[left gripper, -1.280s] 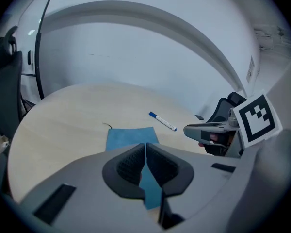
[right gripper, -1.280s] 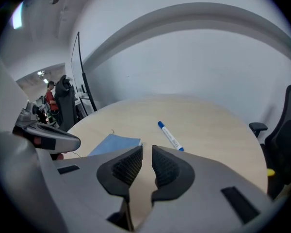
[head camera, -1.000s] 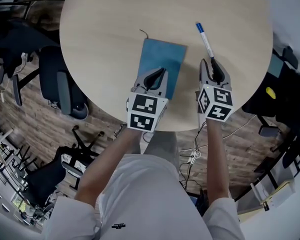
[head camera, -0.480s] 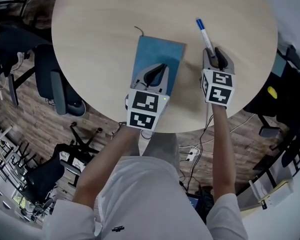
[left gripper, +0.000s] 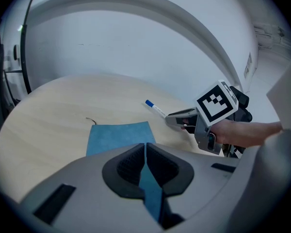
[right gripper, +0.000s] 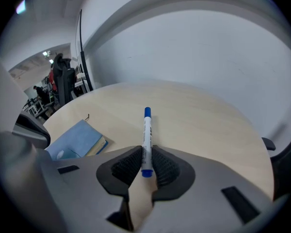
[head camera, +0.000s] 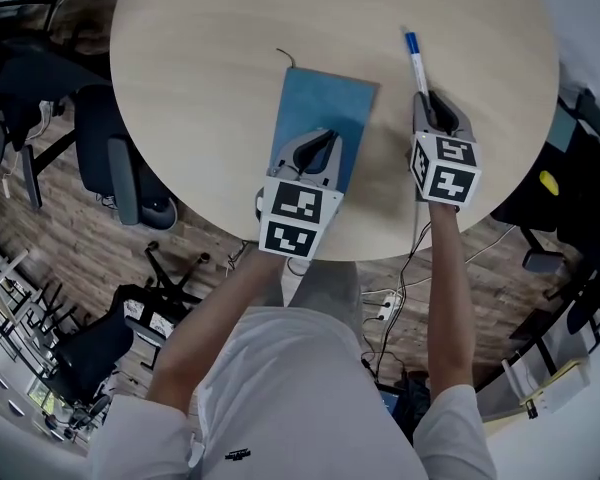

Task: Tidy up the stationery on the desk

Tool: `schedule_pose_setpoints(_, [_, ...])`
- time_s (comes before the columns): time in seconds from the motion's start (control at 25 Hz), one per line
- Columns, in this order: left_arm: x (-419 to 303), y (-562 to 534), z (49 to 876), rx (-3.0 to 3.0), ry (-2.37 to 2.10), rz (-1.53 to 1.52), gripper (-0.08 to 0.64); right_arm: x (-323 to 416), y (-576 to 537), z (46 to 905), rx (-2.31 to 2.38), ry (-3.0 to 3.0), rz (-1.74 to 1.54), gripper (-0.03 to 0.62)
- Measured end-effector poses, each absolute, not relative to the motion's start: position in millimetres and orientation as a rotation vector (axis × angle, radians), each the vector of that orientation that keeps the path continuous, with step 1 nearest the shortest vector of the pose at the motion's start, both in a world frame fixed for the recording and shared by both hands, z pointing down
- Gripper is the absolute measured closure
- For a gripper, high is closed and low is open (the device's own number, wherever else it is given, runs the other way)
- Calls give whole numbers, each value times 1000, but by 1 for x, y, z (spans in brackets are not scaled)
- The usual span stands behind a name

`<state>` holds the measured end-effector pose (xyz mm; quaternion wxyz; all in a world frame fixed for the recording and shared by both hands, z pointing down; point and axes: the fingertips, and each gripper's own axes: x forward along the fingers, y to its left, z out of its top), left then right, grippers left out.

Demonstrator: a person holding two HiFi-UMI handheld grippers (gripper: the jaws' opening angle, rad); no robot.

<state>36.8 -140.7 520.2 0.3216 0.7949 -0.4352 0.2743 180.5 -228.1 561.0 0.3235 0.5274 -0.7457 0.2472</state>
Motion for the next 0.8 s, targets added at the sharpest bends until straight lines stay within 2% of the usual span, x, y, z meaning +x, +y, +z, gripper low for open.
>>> schedule_pose_setpoints(0.44, [28,-134,501,2116,-1158,704,531,178,-199,520,1497,-1978,710,502])
schedule_pose_setpoints(0.8, [16,-112,497,2131,-1153,699,531,169,-152,521,1540,-1939,824,502])
